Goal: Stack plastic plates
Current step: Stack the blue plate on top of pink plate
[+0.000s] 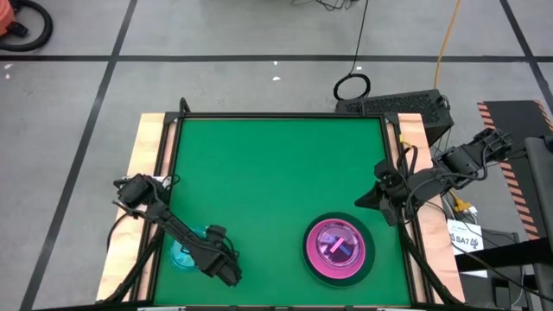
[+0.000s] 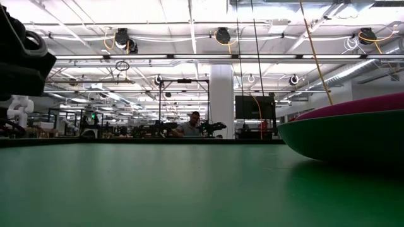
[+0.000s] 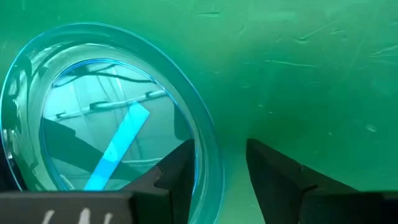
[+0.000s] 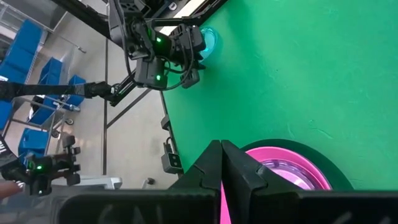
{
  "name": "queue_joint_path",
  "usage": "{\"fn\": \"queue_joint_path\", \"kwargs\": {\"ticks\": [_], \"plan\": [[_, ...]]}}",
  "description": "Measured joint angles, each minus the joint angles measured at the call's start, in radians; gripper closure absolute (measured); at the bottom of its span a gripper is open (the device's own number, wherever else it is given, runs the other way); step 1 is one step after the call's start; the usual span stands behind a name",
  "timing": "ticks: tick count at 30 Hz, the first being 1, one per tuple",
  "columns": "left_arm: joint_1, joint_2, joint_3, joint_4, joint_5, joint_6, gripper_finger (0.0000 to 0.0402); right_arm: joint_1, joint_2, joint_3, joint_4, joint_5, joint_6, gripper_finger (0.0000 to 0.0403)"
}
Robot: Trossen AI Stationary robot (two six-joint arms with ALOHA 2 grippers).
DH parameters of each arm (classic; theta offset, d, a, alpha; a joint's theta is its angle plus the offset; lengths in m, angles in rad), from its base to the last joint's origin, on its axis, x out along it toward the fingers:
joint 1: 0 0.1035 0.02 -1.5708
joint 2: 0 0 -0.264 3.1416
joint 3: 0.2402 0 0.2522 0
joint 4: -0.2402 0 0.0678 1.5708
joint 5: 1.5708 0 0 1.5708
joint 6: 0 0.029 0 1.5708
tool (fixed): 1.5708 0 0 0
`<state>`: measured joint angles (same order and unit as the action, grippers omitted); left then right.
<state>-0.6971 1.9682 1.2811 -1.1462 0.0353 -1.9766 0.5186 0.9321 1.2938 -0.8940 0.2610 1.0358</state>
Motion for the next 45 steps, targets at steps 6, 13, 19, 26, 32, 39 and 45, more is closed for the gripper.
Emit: {"fn": "queue_joint_path", "kwargs": {"ticks": [6,13,19,26,32,39,45], "plan": [[0.0,0.0,-0.003,-0.03,-0.003,0.023,0.0262,0.0,0.0,0.0,-0.001,0.0,-0.002,0.0403],[-0.007,0.002,-0.006,-0.095,0.001,0.04,0.0359,0.0,0.0,0.0,-0.002,0.0,-0.003,0.0403],[-0.003,-0.006,0.008,-0.136,0.0,0.102,0.0395,0.0,0.0,0.0,-0.002,0.001,-0.001,0.0403],[0.019,-0.006,0.104,-0.165,-0.034,0.235,0.0397,0.0,0.0,0.0,-0.002,0.028,-0.001,0.0403],[0.051,-0.006,0.274,-0.221,-0.216,0.456,0.0398,0.0,0.0,0.0,-0.001,0.057,0.008,0.0403],[0.098,-0.006,0.478,-0.238,-0.433,1.023,0.0398,-0.008,0.001,0.0,-0.001,0.081,0.097,0.0403],[0.142,-0.007,0.613,-0.165,-0.547,1.599,0.0399,-0.008,0.018,0.0,-0.001,0.17,0.201,0.0403]]}}
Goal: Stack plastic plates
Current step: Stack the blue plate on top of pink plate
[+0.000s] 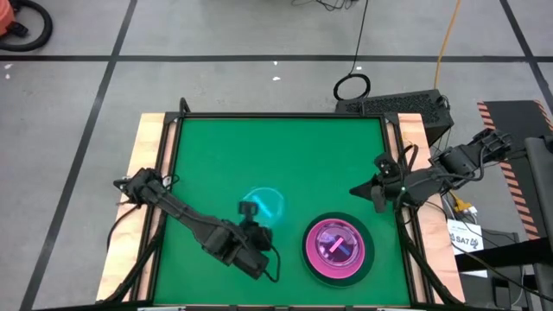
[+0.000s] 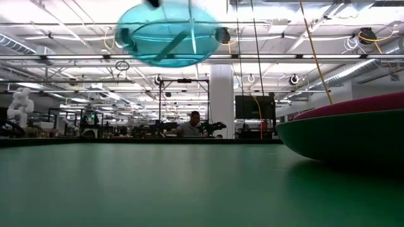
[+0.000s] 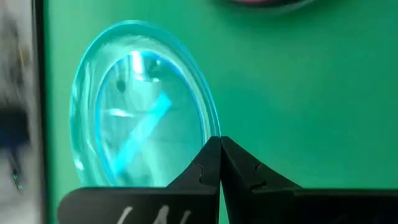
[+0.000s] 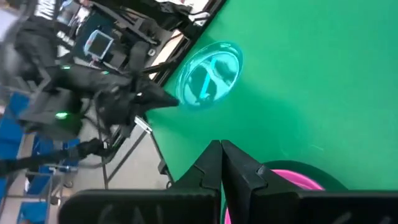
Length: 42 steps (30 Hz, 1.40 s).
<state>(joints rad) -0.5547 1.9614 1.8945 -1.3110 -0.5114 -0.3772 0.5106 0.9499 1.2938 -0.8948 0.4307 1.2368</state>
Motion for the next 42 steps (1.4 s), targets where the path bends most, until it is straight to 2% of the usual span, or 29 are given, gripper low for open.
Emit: {"fn": "queue_joint_path", "kwargs": {"ticks": [5,8,11,14,19,31,36,42], "plan": [[0.027,0.0,0.084,0.115,-0.003,0.442,0.0399,0.0,0.039,0.0,-0.01,-0.009,0.114,0.0403],[0.038,0.0,0.12,0.165,-0.003,0.656,0.0399,0.0,0.067,0.0,-0.046,-0.013,0.27,0.0403],[0.046,0.0,0.151,0.185,-0.003,0.817,0.0399,0.0,0.088,0.0,-0.083,-0.015,0.431,0.0402],[0.053,0.0,0.17,0.21,-0.002,0.914,0.0399,0.0,0.104,0.0,-0.087,-0.014,0.504,0.039],[0.056,0.0,0.178,0.207,0.016,1.022,0.0399,0.0,0.122,0.0,-0.078,-0.01,0.574,0.0349],[0.057,0.0,0.178,0.217,0.022,1.102,0.0399,-0.013,0.185,0.0,-0.052,-0.043,0.594,0.0243],[0.067,0.0,0.178,0.216,0.031,1.108,0.0399,-0.014,0.226,0.0,-0.027,-0.041,0.555,0.0235],[0.073,0.0,0.178,0.212,0.063,1.107,0.0399,-0.014,0.256,0.0,0.002,-0.039,0.538,0.0264]]}}
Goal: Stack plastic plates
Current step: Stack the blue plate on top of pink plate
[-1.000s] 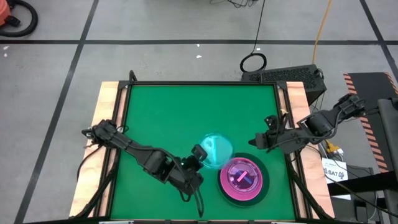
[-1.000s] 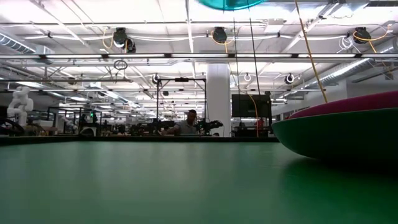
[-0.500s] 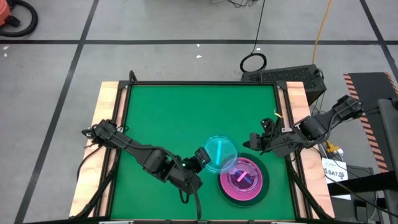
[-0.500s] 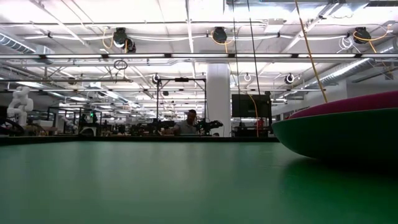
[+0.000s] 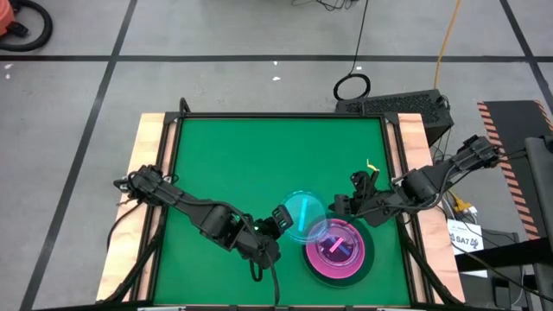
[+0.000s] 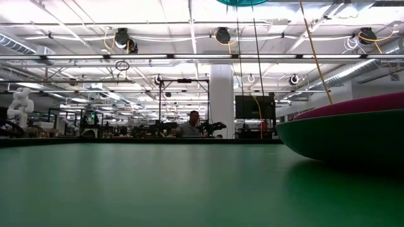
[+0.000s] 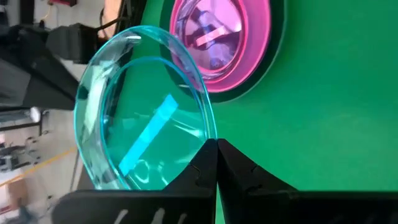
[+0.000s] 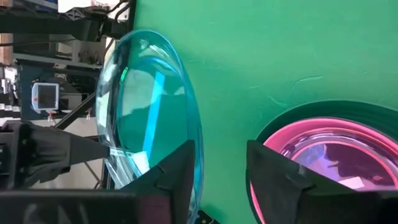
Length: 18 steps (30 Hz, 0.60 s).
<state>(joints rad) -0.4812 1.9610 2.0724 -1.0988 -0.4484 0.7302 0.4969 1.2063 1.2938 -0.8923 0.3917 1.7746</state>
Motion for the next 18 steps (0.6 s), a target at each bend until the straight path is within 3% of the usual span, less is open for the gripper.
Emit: {"fn": "queue_joint_path", "kwargs": {"ticks": [8,18], "plan": [[0.003,0.0,0.0,-0.003,0.009,-0.037,0.0399,0.0,-0.007,0.0,0.005,0.0,0.016,0.0287],[-0.005,0.0,0.0,-0.006,0.003,-0.085,0.0399,0.0,-0.024,0.0,-0.001,-0.001,0.019,0.0255]]}}
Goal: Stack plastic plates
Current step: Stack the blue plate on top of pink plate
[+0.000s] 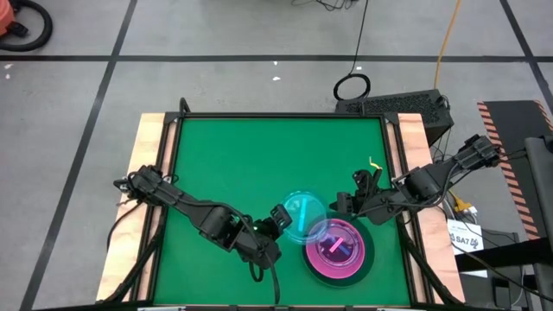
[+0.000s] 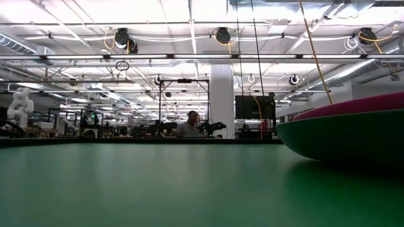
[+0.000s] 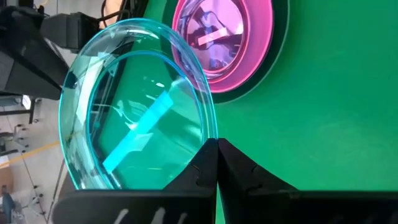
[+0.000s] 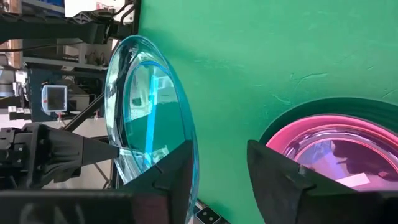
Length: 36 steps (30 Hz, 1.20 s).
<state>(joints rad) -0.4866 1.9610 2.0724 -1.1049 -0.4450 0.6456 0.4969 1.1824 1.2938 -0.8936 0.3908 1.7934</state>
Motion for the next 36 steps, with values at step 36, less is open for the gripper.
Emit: {"fn": "queue_joint_path", "kwargs": {"ticks": [36], "plan": [[-0.051,0.0,0.0,-0.022,-0.005,-0.042,0.0398,0.0,0.005,0.0,0.069,-0.081,-0.072,0.0245]]}}
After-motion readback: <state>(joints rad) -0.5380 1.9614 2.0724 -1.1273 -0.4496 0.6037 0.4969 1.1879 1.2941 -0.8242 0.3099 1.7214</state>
